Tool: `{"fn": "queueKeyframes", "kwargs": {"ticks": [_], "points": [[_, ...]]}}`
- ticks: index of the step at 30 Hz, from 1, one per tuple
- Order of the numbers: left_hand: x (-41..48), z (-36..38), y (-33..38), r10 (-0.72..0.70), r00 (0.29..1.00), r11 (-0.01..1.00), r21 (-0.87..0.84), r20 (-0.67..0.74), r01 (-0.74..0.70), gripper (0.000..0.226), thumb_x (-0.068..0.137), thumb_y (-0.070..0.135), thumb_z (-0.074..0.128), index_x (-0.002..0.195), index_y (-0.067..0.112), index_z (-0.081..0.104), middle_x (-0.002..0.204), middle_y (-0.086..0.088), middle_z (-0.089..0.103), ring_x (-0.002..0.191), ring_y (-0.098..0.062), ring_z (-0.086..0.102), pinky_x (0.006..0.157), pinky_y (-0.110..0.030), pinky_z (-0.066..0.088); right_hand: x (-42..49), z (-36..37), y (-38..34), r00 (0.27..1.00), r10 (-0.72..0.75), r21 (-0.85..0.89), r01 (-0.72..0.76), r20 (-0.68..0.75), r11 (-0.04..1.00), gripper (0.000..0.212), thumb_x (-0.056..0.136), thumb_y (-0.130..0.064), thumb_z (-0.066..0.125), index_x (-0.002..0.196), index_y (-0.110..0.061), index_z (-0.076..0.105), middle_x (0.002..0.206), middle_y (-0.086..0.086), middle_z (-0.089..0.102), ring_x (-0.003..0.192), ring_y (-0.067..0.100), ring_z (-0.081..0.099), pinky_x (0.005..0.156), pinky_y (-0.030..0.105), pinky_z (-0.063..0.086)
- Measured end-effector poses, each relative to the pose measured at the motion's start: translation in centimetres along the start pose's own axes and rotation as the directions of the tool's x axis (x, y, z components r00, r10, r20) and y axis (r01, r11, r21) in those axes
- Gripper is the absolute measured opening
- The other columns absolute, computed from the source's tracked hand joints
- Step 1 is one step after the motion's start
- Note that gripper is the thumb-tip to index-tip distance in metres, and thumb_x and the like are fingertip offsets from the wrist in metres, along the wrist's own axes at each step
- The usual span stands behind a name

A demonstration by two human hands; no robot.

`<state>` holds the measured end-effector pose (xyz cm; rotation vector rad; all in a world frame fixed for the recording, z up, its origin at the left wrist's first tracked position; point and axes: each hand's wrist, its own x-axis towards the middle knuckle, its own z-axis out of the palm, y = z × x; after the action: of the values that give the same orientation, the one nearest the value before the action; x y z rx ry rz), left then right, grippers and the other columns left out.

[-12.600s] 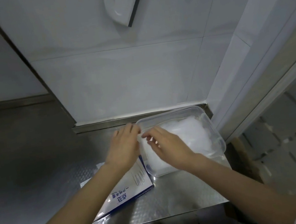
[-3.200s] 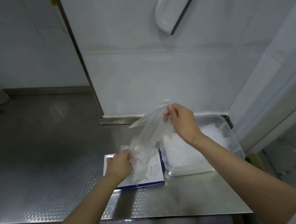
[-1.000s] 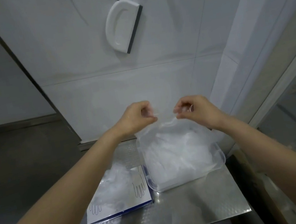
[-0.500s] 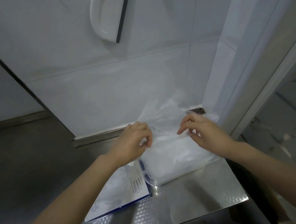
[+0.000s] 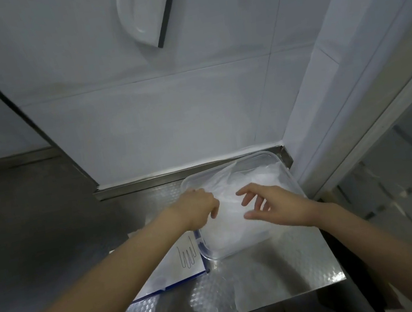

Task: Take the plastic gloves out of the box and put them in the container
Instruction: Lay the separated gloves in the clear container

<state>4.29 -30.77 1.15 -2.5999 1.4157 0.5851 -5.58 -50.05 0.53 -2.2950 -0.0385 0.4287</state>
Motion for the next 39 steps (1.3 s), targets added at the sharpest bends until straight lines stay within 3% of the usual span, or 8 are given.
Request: {"fn": "queueKeyframes", "kwargs": {"ticks": [3,5,8,13,20,30,35,39], "points": [[0.4,-0.4,0.9,-0.14,0.94,0.989,-0.096,-0.312,0.115,0.034,0.086,-0.005,0.042,0.11,0.015,0.056,0.117,-0.002,0.056,0.108,-0.02,0.05,0.084,-0.023,0.03,0.4,-0.6,-0.5,0.955,-0.078,-0.016,0.076,-0.288,0.997,0.025,0.091,-0.027,0.059,0.116,-0.028,0.056,0.1,-0.014,0.061,0.085,0.003,0.058,0.077,0.017,0.049],[1.1,0.2,1.5,-0.208,0.914,0.966,-0.222,-0.349,0.135,0.03,0.088,-0.001,0.043,0.113,0.013,0.052,0.119,-0.004,0.053,0.107,-0.021,0.049,0.081,-0.023,0.032,1.2,-0.5,0.0,0.942,-0.117,-0.129,0.08,-0.315,0.988,0.022,0.092,-0.022,0.059,0.114,-0.026,0.058,0.102,-0.013,0.06,0.086,0.003,0.056,0.079,0.021,0.05],[2.5,2.1,2.9,-0.231,0.955,0.953,-0.24,-0.184,0.184,0.039,0.093,0.015,0.05,0.129,0.013,0.039,0.133,-0.01,0.04,0.118,-0.027,0.041,0.093,-0.033,0.035,2.5,0.4,1.2,0.987,-0.114,-0.334,0.069,-0.114,0.94,0.034,0.089,-0.023,0.063,0.122,-0.027,0.056,0.119,-0.009,0.055,0.099,0.005,0.052,0.089,0.027,0.047],[4.6,5.0,3.6,-0.281,0.951,0.959,-0.004,0.126,0.284,0.072,0.09,0.037,0.058,0.144,0.014,0.018,0.15,-0.016,0.014,0.134,-0.037,0.023,0.105,-0.046,0.028,4.8,1.2,3.5,0.995,0.032,-0.535,0.023,0.093,0.845,0.052,0.086,-0.029,0.066,0.134,-0.029,0.047,0.137,-0.003,0.043,0.123,0.015,0.043,0.096,0.03,0.041],[5.4,6.6,3.0,-0.263,0.935,0.965,0.071,0.239,0.254,0.093,0.081,0.036,0.07,0.148,0.017,0.008,0.151,-0.015,0.008,0.136,-0.039,0.02,0.106,-0.049,0.03,5.8,1.5,6.2,0.975,0.165,-0.634,-0.032,0.151,0.772,0.064,0.085,-0.025,0.066,0.141,-0.032,0.035,0.143,-0.004,0.031,0.131,0.017,0.032,0.099,0.03,0.037],[5.8,6.0,2.6,-0.254,0.929,0.965,0.141,0.269,0.222,0.086,0.083,0.028,0.067,0.147,0.014,0.011,0.15,-0.015,0.015,0.132,-0.039,0.031,0.102,-0.043,0.04,6.2,2.0,6.0,0.965,0.217,-0.613,-0.083,0.147,0.786,0.064,0.083,-0.024,0.066,0.14,-0.029,0.036,0.142,-0.001,0.032,0.132,0.021,0.033,0.102,0.034,0.037],[4.4,3.3,3.3,-0.284,0.955,0.924,0.292,0.091,0.247,0.048,0.092,0.017,0.052,0.135,0.006,0.034,0.132,-0.013,0.047,0.118,-0.029,0.049,0.099,-0.037,0.036,4.8,0.9,3.3,0.991,0.128,-0.485,-0.132,-0.042,0.864,0.057,0.085,0.012,0.044,0.13,-0.021,0.053,0.135,0.001,0.048,0.127,0.017,0.042,0.098,0.027,0.039],[1.2,2.1,2.9,-0.223,0.939,0.967,0.066,-0.263,0.248,0.032,0.094,0.013,0.043,0.126,0.013,0.044,0.121,-0.006,0.056,0.107,-0.023,0.053,0.095,-0.033,0.034,3.2,2.1,-0.7,0.944,-0.064,-0.33,-0.049,-0.323,0.943,0.049,0.086,0.012,0.044,0.123,-0.017,0.058,0.127,-0.001,0.056,0.118,0.014,0.049,0.096,0.023,0.04]]}}
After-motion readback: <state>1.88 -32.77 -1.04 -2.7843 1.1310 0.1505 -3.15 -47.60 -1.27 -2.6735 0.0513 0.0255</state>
